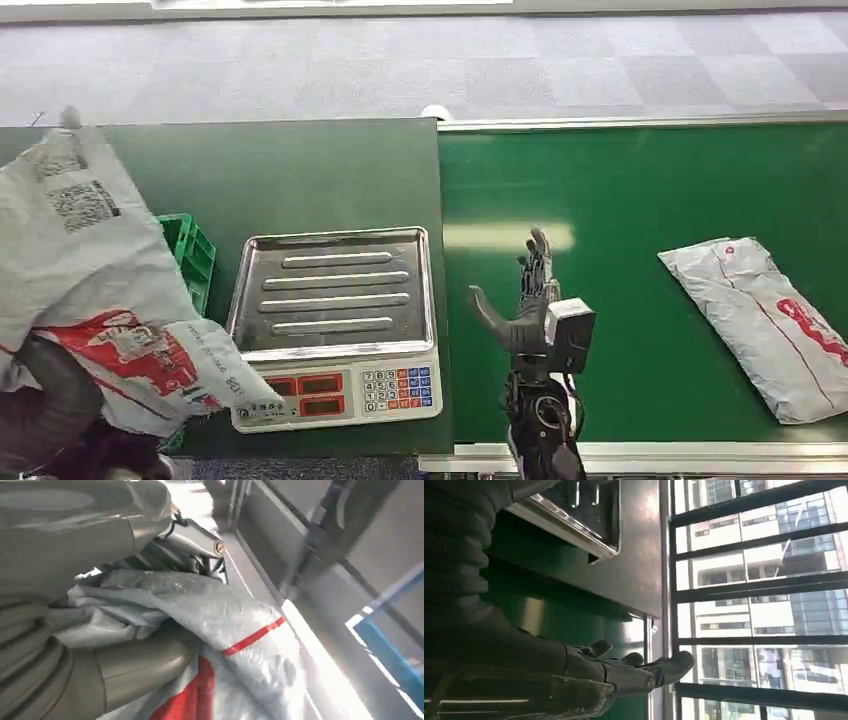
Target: Moved the parcel from conveyor to table for the left to box.
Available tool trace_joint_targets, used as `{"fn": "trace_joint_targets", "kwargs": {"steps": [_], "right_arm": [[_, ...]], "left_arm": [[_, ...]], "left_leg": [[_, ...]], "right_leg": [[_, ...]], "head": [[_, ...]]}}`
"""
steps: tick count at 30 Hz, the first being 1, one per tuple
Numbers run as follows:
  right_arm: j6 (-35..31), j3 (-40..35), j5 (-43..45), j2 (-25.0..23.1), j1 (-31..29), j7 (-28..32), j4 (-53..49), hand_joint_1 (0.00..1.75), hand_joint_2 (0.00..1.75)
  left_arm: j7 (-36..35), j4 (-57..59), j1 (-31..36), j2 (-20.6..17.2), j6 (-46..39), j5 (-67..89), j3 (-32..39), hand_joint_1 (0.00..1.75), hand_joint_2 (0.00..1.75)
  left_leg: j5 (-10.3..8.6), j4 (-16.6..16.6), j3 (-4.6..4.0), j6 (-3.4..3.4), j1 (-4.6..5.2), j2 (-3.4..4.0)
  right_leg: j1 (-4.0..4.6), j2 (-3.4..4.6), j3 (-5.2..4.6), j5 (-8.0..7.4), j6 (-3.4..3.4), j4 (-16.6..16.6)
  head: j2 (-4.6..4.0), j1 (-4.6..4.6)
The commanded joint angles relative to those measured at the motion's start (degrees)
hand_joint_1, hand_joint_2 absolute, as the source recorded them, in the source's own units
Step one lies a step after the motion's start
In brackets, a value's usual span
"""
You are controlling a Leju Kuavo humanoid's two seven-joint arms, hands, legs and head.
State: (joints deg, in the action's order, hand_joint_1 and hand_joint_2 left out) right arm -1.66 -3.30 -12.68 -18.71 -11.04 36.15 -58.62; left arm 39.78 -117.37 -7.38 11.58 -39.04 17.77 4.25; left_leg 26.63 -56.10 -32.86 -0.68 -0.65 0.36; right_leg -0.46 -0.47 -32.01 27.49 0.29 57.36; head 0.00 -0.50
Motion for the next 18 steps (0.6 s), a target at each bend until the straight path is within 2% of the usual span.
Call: {"fn": "trace_joint_targets", "kwargs": {"steps": [1, 5, 11, 18], "right_arm": [[-0.10, 6.86, 0.12, 0.82, 1.59, 2.03, 6.51, 0.00, 1.75], [-0.14, 6.85, -0.06, 0.77, 1.81, 1.73, 6.10, 0.00, 1.75], [0.06, 7.16, -0.42, 0.40, 2.09, 1.16, 6.06, 0.00, 1.75], [0.31, 7.36, -0.59, 0.41, 1.93, 0.91, 6.58, 0.00, 1.75]], "left_arm": [[0.22, 11.11, 6.57, -5.78, -0.96, -1.08, 6.76, 1.59, 1.75], [0.22, 11.50, 6.83, -5.76, -0.96, -1.26, 6.78, 1.61, 1.75], [0.22, 13.46, 8.04, -6.52, -0.96, -1.57, 7.39, 1.50, 1.75], [0.22, 14.10, 7.04, -8.22, -0.96, -4.14, 8.75, 1.47, 1.75]], "left_leg": [[-0.09, 0.20, 0.17, 0.05, -0.01, -0.35], [-0.03, 0.07, 0.03, 0.04, 0.04, -0.07], [-0.04, 0.05, 0.03, 0.00, 0.06, -0.17], [-0.01, 0.06, 0.06, 0.02, 0.04, -0.05]], "right_leg": [[0.01, -0.27, 0.30, -0.01, 0.00, -0.24], [-0.04, -0.05, 0.11, -0.01, 0.01, -0.09], [-0.07, -0.12, 0.13, 0.00, -0.01, -0.10], [-0.04, -0.01, 0.12, -0.01, 0.01, -0.11]], "head": [[0.00, 0.02], [0.00, 0.04], [0.00, 0.04], [0.00, 0.02]]}}
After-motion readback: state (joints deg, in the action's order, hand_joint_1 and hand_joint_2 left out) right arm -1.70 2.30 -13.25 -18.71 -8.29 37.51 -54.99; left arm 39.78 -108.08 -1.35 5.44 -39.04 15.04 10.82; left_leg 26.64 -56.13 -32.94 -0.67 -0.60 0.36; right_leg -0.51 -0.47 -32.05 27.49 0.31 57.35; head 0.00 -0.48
